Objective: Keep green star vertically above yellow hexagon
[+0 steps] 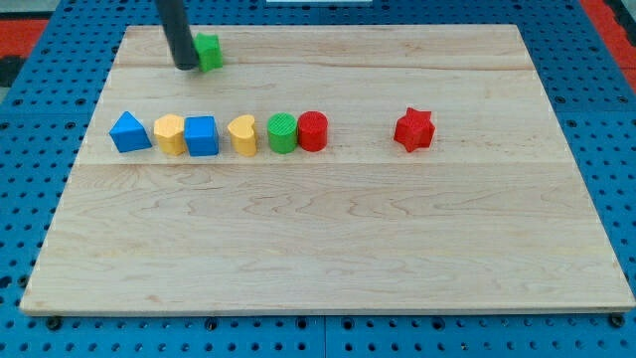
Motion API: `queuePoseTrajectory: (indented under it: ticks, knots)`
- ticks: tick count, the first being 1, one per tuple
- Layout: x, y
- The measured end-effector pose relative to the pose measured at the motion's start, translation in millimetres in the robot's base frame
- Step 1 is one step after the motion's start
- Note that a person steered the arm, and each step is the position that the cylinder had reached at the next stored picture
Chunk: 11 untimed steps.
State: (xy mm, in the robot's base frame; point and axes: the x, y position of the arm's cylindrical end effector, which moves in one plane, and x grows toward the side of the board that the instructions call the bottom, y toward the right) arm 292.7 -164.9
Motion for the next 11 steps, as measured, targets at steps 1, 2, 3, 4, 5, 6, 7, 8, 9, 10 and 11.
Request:
queuePoseTrajectory:
  ticks: [1, 2, 3, 4, 5, 6, 7, 8, 9, 10, 11]
  knots:
    - [21, 14]
    - [-10, 16]
    - [-15, 16]
    - [-15, 29]
    - [-9, 37]
    - [0, 57]
    - [-37, 34]
    - [-38, 22]
    - [-35, -12]
    - [-34, -12]
    - [-34, -12]
